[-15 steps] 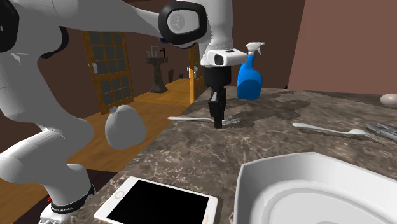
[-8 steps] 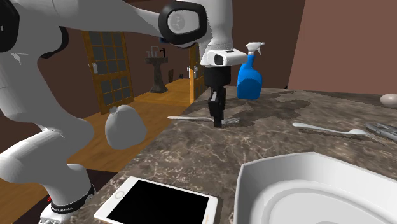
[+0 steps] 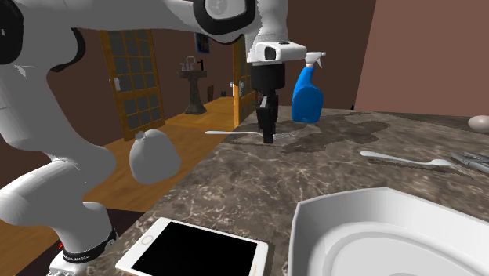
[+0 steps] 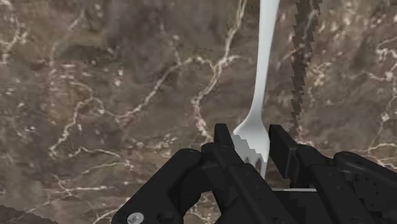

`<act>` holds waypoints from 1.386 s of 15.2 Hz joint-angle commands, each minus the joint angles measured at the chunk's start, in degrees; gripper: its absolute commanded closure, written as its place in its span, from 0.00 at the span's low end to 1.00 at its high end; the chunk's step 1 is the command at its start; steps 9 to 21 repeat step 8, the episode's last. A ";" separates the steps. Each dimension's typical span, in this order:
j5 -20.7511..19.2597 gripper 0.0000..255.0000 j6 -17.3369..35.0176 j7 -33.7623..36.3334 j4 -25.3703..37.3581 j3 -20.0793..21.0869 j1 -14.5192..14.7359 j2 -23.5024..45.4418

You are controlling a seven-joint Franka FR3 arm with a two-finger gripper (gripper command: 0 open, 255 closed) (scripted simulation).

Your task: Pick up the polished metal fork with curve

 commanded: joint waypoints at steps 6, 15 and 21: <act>-0.26 1.00 -5.79 0.20 7.11 0.03 -0.06 1.35; -0.27 1.00 -5.91 0.21 7.26 0.03 -0.06 1.38; -0.27 1.00 -5.91 0.21 7.26 0.03 -0.06 1.38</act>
